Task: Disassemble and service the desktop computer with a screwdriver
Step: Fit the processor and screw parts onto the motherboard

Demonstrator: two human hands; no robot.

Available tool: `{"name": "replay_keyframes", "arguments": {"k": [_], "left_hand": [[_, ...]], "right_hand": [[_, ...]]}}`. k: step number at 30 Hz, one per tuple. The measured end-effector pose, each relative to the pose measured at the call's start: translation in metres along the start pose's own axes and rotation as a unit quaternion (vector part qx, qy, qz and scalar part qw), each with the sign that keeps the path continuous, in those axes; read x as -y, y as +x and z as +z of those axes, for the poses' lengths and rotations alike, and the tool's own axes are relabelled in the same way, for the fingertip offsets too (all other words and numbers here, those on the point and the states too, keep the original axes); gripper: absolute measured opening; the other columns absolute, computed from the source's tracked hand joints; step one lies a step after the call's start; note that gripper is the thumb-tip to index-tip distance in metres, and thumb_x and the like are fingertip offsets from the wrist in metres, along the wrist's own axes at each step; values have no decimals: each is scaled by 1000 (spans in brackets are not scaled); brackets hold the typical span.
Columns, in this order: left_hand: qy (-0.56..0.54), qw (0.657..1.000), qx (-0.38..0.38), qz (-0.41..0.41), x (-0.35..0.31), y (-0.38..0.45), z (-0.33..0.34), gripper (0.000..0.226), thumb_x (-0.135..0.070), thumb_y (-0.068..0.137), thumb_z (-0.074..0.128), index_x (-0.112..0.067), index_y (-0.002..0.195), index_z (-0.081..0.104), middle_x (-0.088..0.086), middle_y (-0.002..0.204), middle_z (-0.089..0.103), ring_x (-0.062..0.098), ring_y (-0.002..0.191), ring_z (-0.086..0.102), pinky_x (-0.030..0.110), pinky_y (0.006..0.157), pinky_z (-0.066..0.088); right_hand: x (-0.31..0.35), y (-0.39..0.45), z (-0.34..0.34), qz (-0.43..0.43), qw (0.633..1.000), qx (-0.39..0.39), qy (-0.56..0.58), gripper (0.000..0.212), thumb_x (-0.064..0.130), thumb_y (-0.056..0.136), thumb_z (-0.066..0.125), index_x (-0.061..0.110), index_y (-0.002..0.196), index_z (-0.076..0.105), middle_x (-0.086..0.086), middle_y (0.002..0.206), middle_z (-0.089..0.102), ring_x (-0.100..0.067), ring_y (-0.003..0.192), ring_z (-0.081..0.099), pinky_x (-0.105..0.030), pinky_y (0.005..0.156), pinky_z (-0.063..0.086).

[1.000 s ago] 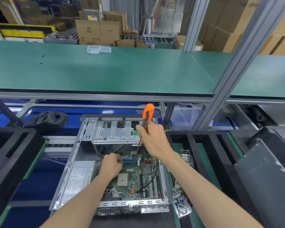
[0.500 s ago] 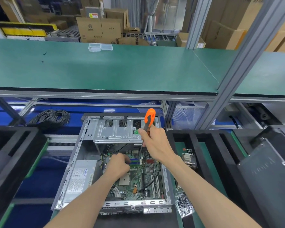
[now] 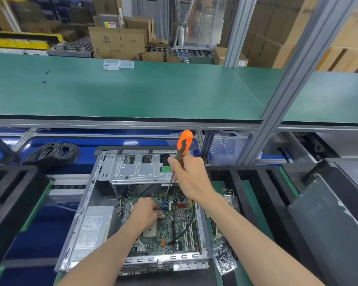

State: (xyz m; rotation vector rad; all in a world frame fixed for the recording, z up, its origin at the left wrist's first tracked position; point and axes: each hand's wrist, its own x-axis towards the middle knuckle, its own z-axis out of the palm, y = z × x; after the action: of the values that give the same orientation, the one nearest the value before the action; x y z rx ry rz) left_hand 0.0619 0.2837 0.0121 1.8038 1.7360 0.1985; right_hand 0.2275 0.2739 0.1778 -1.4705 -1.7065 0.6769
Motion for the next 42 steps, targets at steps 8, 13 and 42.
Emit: {"name": "replay_keyframes", "arguments": {"k": [8, 13, 42], "left_hand": [[-700, 703, 51, -114, 4, -10, -23, 26, -4, 79, 36, -5, 57, 50, -5, 47, 19, 10, 40, 11, 16, 38, 14], [-716, 686, 82, -104, -1, -12, -26, 37, -13, 90, 43, -6, 57, 57, -5, 46, 24, 9, 38, 13, 18, 37, 12], [-342, 939, 14, 43, -42, -12, -19, 14, -36, 81, 82, -37, 95, 81, -10, 88, 77, -5, 80, 68, 22, 83, 54]], "right_hand": [[-18, -7, -5, 21, 999, -9, -33, 38, 37, 104, 47, 6, 83, 52, -16, 63, 62, -31, 57, 60, -49, 61, 51], [-25, -8, 0, 24, 999, -10, -45, 32, 37, 104, 47, 15, 81, 51, -13, 62, 62, -26, 57, 61, -48, 62, 51], [-25, -9, 4, 20, 998, 3, -53, 30, 33, 104, 49, 11, 84, 51, -12, 64, 63, -27, 61, 62, -46, 65, 50]]}}
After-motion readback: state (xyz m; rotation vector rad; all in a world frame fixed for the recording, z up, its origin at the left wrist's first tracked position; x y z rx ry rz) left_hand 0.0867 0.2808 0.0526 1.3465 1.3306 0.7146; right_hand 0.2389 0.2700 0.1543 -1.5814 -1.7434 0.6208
